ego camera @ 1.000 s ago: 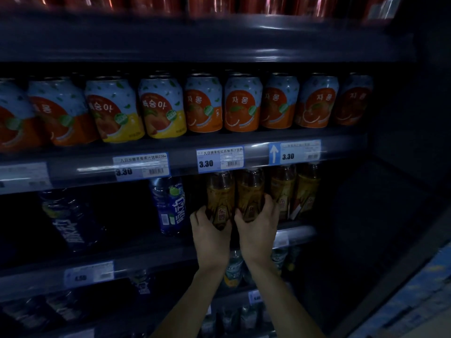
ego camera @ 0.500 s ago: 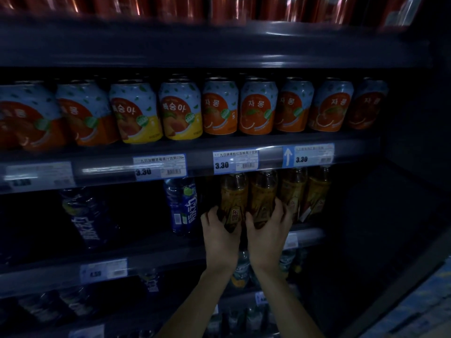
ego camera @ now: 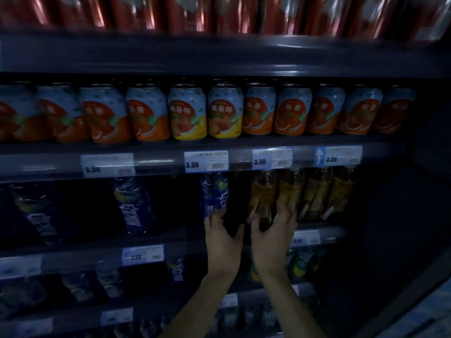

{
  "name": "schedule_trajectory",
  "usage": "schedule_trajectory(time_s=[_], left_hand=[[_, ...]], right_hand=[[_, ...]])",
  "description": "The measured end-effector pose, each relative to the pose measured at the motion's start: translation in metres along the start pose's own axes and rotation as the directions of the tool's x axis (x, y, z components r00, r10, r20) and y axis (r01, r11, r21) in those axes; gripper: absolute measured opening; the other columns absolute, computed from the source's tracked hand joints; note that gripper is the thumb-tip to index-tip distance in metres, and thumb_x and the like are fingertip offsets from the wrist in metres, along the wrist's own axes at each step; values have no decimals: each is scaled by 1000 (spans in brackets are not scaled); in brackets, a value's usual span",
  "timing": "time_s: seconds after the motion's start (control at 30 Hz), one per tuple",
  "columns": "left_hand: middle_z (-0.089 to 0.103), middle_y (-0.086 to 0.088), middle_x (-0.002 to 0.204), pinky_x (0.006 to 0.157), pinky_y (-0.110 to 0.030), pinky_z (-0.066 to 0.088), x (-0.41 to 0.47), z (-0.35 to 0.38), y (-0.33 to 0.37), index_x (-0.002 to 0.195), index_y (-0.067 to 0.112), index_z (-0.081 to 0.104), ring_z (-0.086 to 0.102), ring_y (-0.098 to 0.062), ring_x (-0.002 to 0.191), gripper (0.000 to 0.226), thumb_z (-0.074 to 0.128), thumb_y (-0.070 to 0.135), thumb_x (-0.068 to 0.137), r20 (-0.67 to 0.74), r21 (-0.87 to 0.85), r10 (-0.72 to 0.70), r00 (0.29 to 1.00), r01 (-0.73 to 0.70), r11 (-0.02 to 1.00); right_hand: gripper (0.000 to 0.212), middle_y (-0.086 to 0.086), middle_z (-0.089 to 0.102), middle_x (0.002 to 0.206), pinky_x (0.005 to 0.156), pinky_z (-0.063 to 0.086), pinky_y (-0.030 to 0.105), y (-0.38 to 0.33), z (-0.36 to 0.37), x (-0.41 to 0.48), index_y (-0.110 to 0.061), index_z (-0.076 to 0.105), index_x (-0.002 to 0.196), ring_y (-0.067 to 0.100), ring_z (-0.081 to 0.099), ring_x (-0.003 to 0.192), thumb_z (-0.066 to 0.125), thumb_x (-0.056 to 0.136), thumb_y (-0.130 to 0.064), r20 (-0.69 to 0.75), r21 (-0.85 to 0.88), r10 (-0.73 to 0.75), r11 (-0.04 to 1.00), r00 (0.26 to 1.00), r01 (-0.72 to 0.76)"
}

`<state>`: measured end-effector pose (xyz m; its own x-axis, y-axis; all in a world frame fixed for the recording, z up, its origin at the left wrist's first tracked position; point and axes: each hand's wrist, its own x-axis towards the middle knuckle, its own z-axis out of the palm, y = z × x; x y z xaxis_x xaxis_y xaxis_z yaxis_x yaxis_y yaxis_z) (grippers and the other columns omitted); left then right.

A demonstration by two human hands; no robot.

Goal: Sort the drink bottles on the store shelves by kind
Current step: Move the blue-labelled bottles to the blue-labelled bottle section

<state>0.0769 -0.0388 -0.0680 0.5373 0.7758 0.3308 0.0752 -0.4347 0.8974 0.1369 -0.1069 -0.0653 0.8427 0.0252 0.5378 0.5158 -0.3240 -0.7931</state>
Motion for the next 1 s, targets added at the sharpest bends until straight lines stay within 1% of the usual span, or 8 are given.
schedule_trajectory(time_s=[0.07,0.17,0.37,0.47,0.6,0.7,0.83,1.0], left_hand=[[44,9,112,83,-4,35,1,-17,-5,119,26,46,42,7,97,47,73,20,81,-24,12,4,1000,-4,1000],[43,8,110,81,1,33,3,-44,-15,120,21,47,41,12,92,47,73,20,81,-60,36,-7,998,9,999],[43,4,114,71,5,33,14,-105,-39,121,15,47,36,13,88,46,71,16,82,-146,65,-35,989,45,997],[44,2,114,66,4,35,19,-136,-50,119,14,48,40,17,91,45,72,13,81,-197,86,-31,980,49,995],[44,3,114,63,-3,41,27,-171,-63,114,22,47,49,1,89,40,71,16,83,-229,82,-60,971,81,993],[42,5,116,66,-4,38,36,-196,-75,119,19,47,41,16,89,43,70,21,83,-269,126,-71,960,108,986],[43,4,121,79,-14,35,45,-233,-87,121,18,47,41,0,97,44,69,24,84,-347,147,-96,933,155,977],[42,-1,121,80,-18,37,55,-275,-103,120,15,46,47,-12,101,42,68,21,85,-411,134,-108,905,178,975]], right_hand=[[49,16,46,128,102,40,51,-9,7,-9,-8,44,129,29,39,123,66,88,-23,28,16,-12,1000,1000,11],[45,17,51,115,101,38,50,-24,21,-23,-8,46,125,31,48,113,66,87,-21,72,15,-27,1000,997,26],[49,11,49,126,100,41,51,-57,53,-54,-10,46,128,27,43,123,68,86,-21,111,54,-22,998,994,16],[50,11,50,125,98,42,46,-71,71,-67,-10,46,128,26,46,116,69,85,-20,126,53,-35,998,991,29],[49,12,51,123,95,41,37,-90,93,-84,-9,47,127,27,49,113,69,85,-19,151,69,-66,996,986,56],[49,11,51,124,93,44,38,-101,109,-96,-11,46,128,25,51,113,68,86,-21,191,83,-63,995,980,48],[51,9,49,125,92,42,32,-115,130,-109,-12,44,131,21,51,113,68,87,-23,227,113,-72,992,971,48],[56,9,48,128,91,43,30,-134,156,-126,-12,42,133,18,50,114,69,86,-25,256,147,-75,988,964,37]])
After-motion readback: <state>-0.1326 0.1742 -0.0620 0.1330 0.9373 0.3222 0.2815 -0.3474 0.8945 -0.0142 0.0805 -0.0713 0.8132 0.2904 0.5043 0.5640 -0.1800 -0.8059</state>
